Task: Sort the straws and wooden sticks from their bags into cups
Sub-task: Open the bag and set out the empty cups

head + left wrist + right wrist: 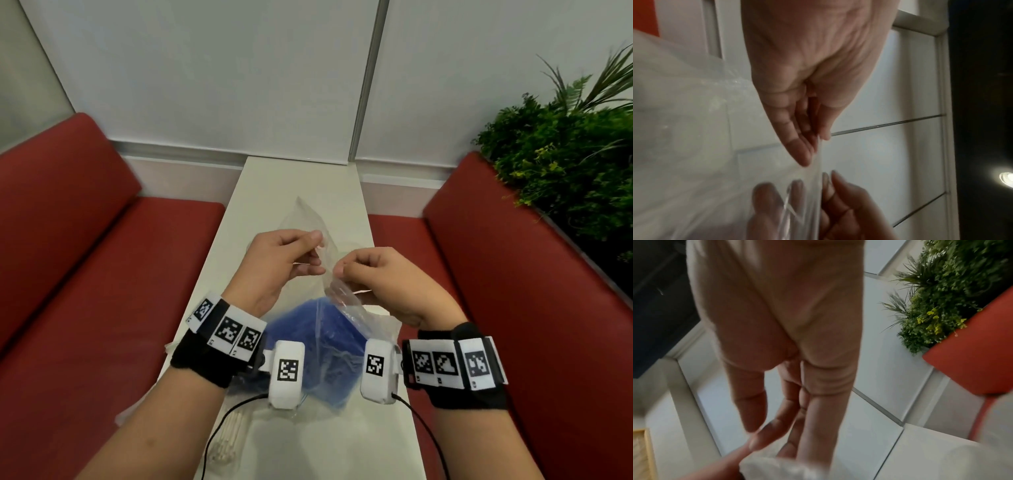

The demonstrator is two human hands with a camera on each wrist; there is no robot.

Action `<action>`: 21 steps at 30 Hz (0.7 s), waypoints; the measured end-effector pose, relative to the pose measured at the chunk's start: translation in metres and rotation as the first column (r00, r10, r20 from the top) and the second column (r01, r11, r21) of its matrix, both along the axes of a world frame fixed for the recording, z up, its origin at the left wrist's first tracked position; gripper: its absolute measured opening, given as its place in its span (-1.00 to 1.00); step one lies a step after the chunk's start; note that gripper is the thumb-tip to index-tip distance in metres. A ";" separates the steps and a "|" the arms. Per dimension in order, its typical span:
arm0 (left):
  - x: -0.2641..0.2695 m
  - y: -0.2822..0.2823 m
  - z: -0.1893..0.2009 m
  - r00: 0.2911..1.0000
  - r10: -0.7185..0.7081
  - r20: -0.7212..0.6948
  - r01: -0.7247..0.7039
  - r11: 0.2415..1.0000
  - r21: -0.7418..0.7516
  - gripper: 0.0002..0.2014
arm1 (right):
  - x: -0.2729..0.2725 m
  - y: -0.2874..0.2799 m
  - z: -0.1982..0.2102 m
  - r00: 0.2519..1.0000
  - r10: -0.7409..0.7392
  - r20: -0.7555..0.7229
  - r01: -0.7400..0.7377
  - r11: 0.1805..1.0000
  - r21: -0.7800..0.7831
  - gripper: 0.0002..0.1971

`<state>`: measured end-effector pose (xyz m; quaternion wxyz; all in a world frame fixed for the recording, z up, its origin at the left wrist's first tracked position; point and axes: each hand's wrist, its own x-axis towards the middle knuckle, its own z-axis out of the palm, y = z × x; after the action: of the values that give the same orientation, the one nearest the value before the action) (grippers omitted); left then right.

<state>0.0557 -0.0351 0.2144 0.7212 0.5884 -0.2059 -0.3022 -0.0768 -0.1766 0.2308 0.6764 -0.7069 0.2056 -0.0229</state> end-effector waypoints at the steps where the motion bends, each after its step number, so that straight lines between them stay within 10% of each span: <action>1: -0.001 0.002 0.003 0.999 -0.051 0.001 0.051 0.999 -0.010 -0.80 | -0.001 0.002 0.004 1.000 -0.009 0.009 0.008 0.999 0.047 -0.82; 4: -0.001 0.007 0.013 0.971 -0.222 0.089 0.222 0.975 0.013 -0.81 | -0.002 0.009 0.009 1.000 -0.004 0.005 0.005 1.000 -0.020 -0.61; 7: -0.001 0.011 0.017 0.951 -0.301 0.077 0.300 0.954 0.024 -0.83 | -0.003 0.015 0.007 0.997 -0.002 0.071 0.002 1.000 -0.001 -0.81; 13: 0.016 0.015 0.005 0.912 -0.107 -0.396 0.076 0.993 -0.094 -0.80 | 0.002 -0.001 -0.021 0.963 -0.240 0.121 0.181 0.911 0.370 -0.84; 18: 0.029 0.019 -0.020 0.666 0.001 -0.746 -0.118 0.988 -0.104 -0.78 | 0.013 -0.009 -0.065 0.850 -0.525 -0.039 0.336 0.485 0.807 -0.85; 21: 0.029 0.023 -0.039 0.907 0.145 -0.395 -0.074 0.979 0.189 -0.75 | 0.016 -0.009 -0.088 0.819 -0.526 -0.230 0.361 0.160 0.919 -0.81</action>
<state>0.0842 -0.0123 0.1753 0.7112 0.5827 0.0086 -0.3931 -0.0612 -0.1861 0.1426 0.9295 -0.0831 0.3278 -0.1468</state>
